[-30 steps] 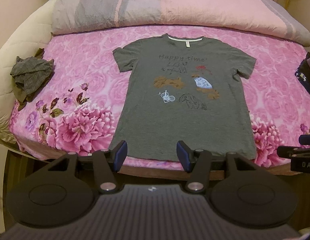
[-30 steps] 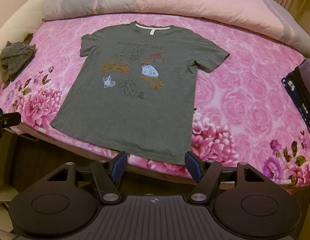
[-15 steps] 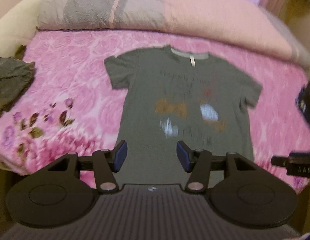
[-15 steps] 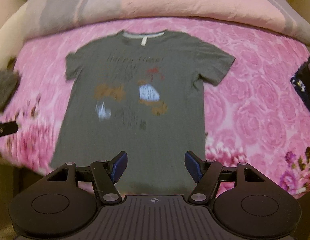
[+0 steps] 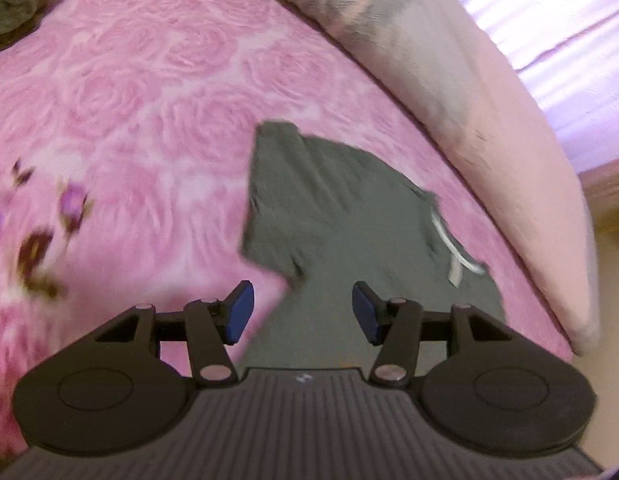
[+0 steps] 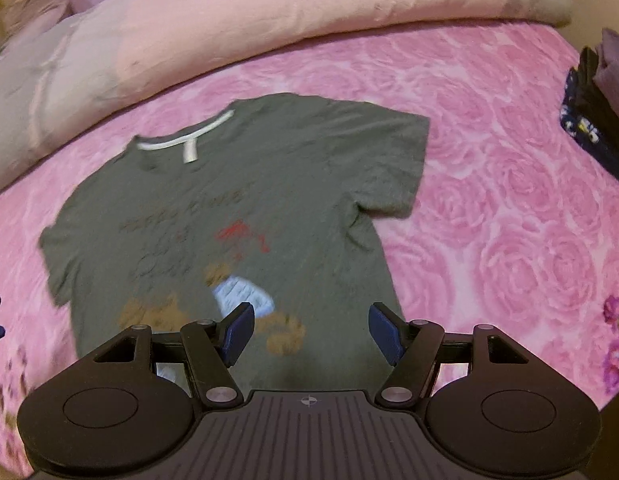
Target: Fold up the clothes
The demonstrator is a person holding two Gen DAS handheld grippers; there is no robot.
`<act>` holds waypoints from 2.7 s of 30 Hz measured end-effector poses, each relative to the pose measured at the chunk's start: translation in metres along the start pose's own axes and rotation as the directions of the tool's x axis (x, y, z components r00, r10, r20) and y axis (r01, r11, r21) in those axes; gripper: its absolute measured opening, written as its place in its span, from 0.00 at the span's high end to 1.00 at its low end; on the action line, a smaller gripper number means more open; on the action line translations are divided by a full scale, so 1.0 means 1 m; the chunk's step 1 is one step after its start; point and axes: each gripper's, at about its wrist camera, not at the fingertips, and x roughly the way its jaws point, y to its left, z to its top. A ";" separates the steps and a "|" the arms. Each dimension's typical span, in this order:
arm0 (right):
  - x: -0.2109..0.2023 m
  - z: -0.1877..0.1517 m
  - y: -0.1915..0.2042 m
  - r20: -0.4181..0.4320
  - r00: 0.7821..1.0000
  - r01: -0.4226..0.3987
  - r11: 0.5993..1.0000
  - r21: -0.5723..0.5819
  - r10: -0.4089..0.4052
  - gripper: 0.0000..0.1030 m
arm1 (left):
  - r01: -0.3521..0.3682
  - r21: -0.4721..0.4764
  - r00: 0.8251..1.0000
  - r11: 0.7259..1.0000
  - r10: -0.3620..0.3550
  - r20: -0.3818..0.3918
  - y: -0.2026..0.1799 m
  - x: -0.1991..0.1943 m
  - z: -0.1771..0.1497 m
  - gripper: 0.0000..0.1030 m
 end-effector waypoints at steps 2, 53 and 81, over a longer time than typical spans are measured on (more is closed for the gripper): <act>0.022 0.010 -0.003 -0.008 1.000 0.020 1.000 0.017 -0.020 0.35 | 0.001 -0.007 1.000 1.000 -0.001 0.017 0.011 0.029 0.019 0.52; 0.147 0.070 -0.048 -0.007 0.995 0.103 0.989 -0.104 -0.104 0.35 | 0.283 -0.112 0.958 0.952 -0.275 0.080 0.100 0.148 0.075 1.00; 0.134 0.052 -0.074 0.022 0.994 0.106 0.994 -0.006 -0.106 0.35 | 0.171 0.351 0.969 0.921 -0.222 0.110 -0.049 0.086 -0.011 0.86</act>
